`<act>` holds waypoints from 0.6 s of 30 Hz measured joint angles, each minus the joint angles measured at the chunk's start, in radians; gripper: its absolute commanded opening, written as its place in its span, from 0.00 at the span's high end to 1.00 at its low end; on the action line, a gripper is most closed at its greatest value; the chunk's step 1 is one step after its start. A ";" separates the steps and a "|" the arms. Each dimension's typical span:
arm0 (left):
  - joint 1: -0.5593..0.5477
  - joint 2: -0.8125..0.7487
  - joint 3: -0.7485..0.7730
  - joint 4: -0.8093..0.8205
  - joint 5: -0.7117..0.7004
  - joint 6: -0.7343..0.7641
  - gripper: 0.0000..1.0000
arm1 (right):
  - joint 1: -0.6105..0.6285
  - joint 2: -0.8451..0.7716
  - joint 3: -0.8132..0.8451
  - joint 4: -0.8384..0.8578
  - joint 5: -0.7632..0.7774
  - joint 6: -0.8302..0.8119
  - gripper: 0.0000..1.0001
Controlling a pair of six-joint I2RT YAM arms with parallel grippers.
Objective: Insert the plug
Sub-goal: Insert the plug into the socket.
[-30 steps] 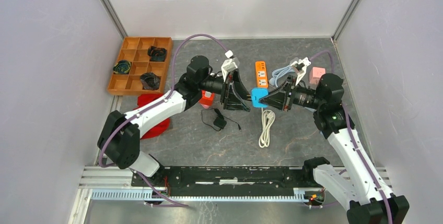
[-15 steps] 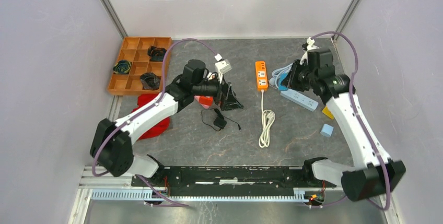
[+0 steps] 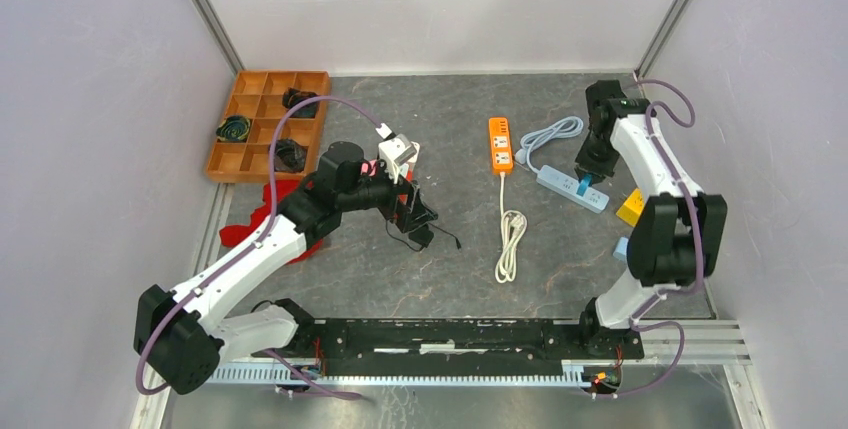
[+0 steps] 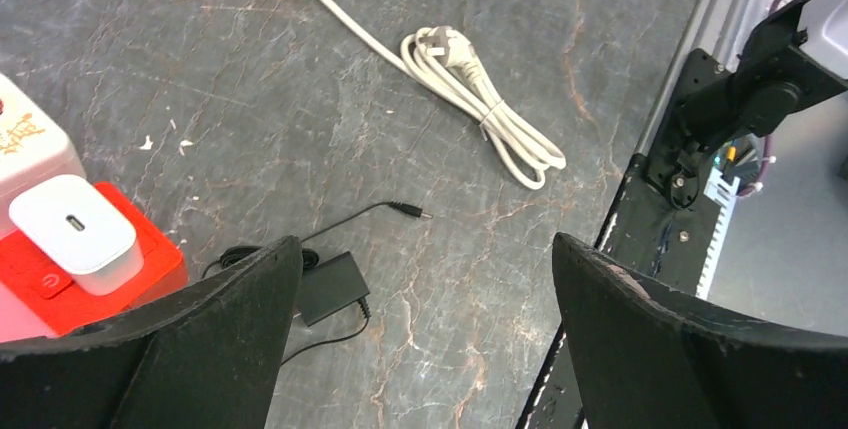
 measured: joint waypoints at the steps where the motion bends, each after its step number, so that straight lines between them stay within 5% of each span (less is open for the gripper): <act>1: 0.000 0.000 0.000 -0.006 -0.006 0.003 0.00 | -0.004 0.037 0.022 -0.001 0.003 -0.002 1.00; 18: 0.000 0.001 0.000 -0.037 -0.078 0.021 0.00 | -0.084 0.144 0.079 0.055 -0.013 -0.062 1.00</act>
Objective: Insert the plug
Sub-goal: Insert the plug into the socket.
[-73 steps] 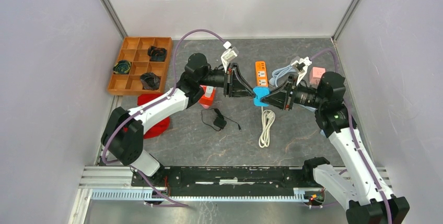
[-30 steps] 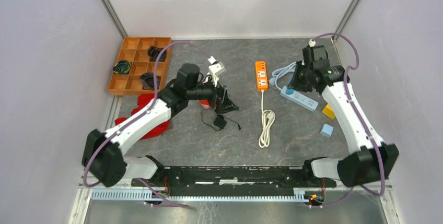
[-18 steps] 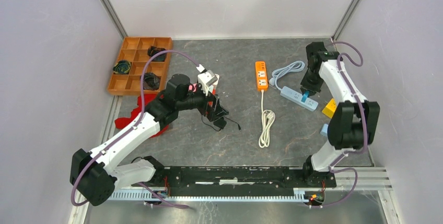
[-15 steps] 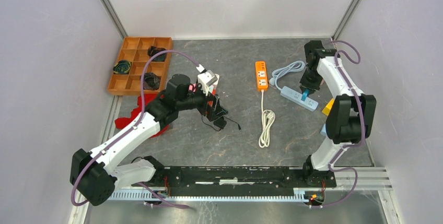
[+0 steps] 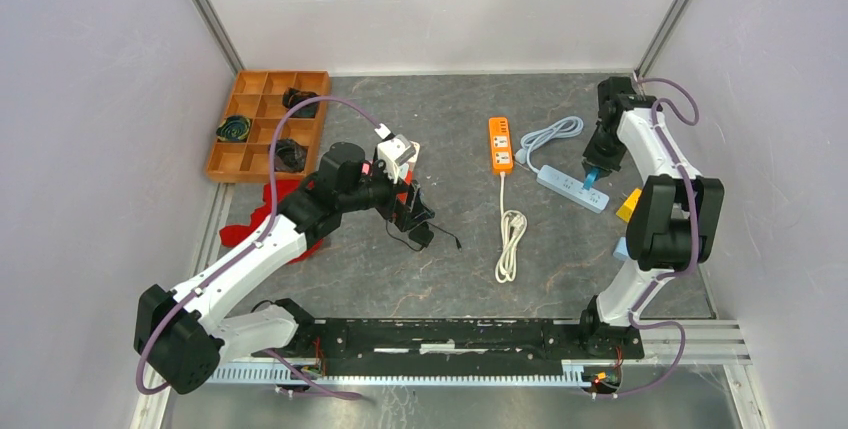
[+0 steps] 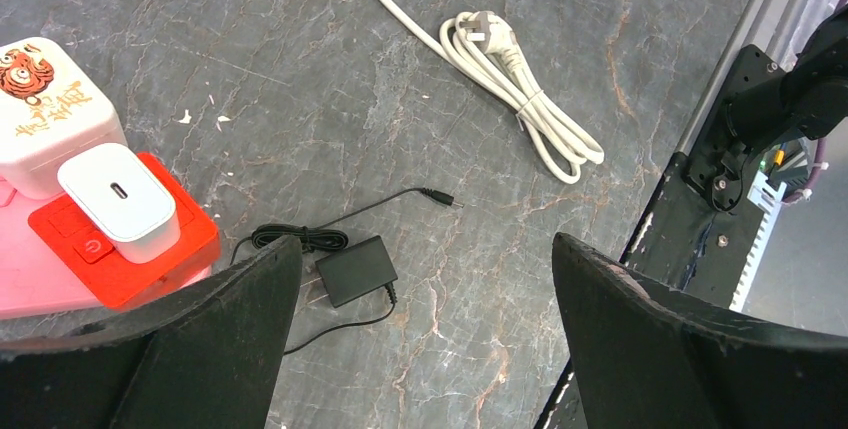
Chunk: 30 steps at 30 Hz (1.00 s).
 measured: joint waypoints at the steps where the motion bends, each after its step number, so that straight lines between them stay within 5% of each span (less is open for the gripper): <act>1: 0.000 0.000 0.000 0.000 0.000 0.000 0.00 | -0.003 0.000 -0.008 0.012 -0.007 -0.004 1.00; 30: 0.000 0.026 0.000 0.013 -0.027 -0.010 0.00 | -0.018 -0.101 -0.186 0.160 -0.189 -0.053 1.00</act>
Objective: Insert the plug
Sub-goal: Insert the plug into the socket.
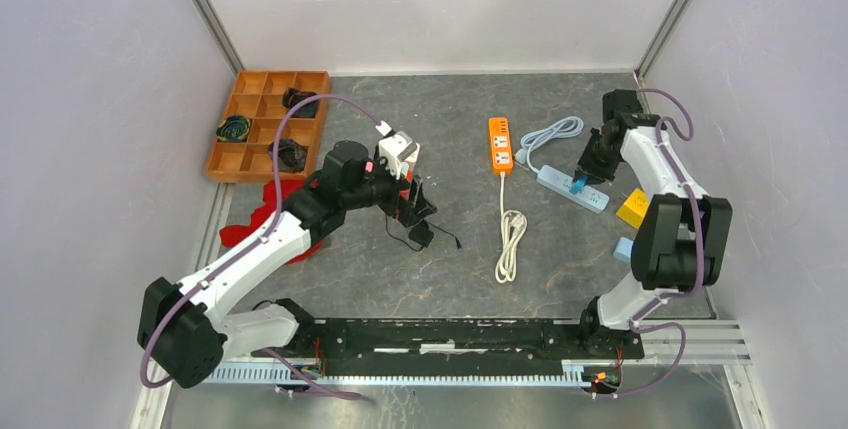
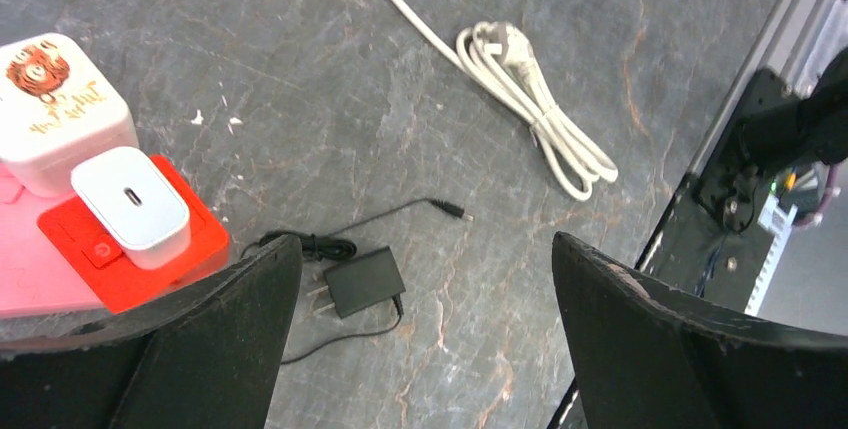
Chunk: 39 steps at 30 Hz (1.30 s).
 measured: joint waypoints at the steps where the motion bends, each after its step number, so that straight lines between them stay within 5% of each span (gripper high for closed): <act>1: 0.000 0.005 0.000 0.020 -0.006 -0.016 0.00 | 0.000 -0.017 -0.004 0.002 -0.021 0.000 1.00; 7: -0.070 0.069 0.000 0.277 -0.116 -0.116 0.04 | 0.000 -0.181 -0.027 0.003 -0.182 0.026 1.00; 12: -0.224 0.267 0.032 0.544 -0.255 -0.112 0.05 | 0.000 -0.327 -0.100 0.028 -0.351 0.092 1.00; 23: -0.469 0.642 0.034 1.118 -0.458 0.171 0.00 | 0.000 -0.418 -0.232 0.035 -0.634 0.193 1.00; 34: -0.537 0.765 0.116 1.307 -0.606 0.377 0.01 | 0.000 -0.465 -0.233 0.032 -0.723 0.224 1.00; 39: -0.536 0.800 0.146 1.343 -0.634 0.439 0.08 | 0.001 -0.471 -0.234 0.032 -0.740 0.229 1.00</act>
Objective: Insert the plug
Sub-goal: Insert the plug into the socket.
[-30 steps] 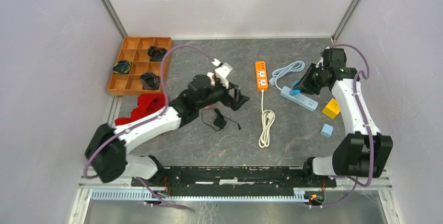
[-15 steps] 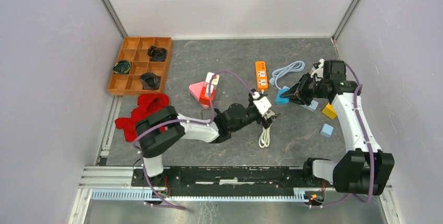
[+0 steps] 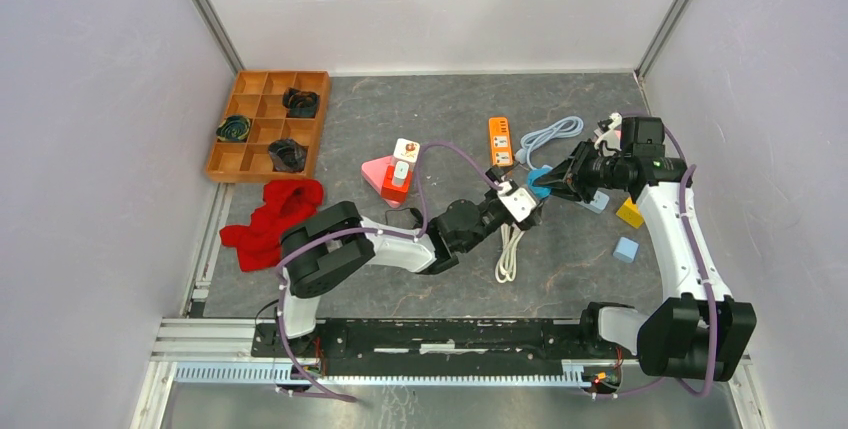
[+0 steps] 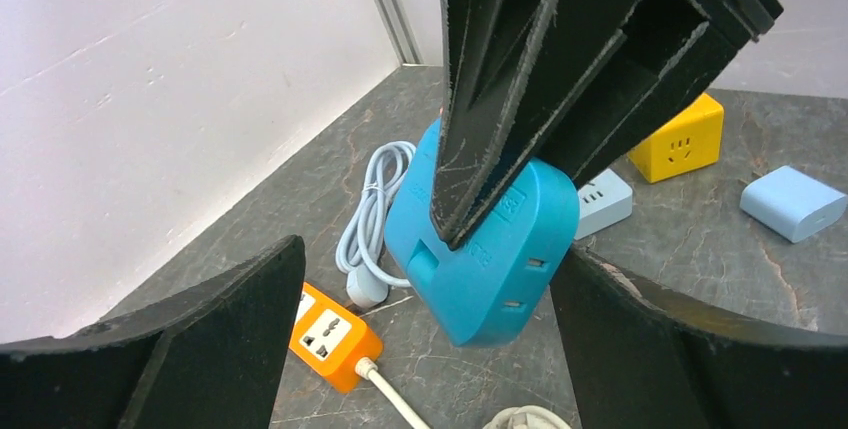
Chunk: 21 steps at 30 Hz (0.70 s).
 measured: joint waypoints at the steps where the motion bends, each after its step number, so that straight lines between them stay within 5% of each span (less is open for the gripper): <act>1: 0.000 0.003 0.000 0.001 0.002 0.010 0.11 | 0.000 0.000 0.000 0.000 -0.003 0.002 1.00; 9: 0.000 0.010 0.000 0.005 0.014 0.079 0.30 | 0.002 -0.002 -0.001 0.000 -0.014 0.006 1.00; 15: -0.001 0.025 0.000 -0.005 0.030 0.126 0.61 | 0.002 -0.005 -0.011 0.006 -0.021 0.014 1.00; 21: -0.010 0.025 -0.010 -0.004 0.026 0.211 0.76 | 0.002 -0.004 -0.011 -0.011 -0.018 0.076 1.00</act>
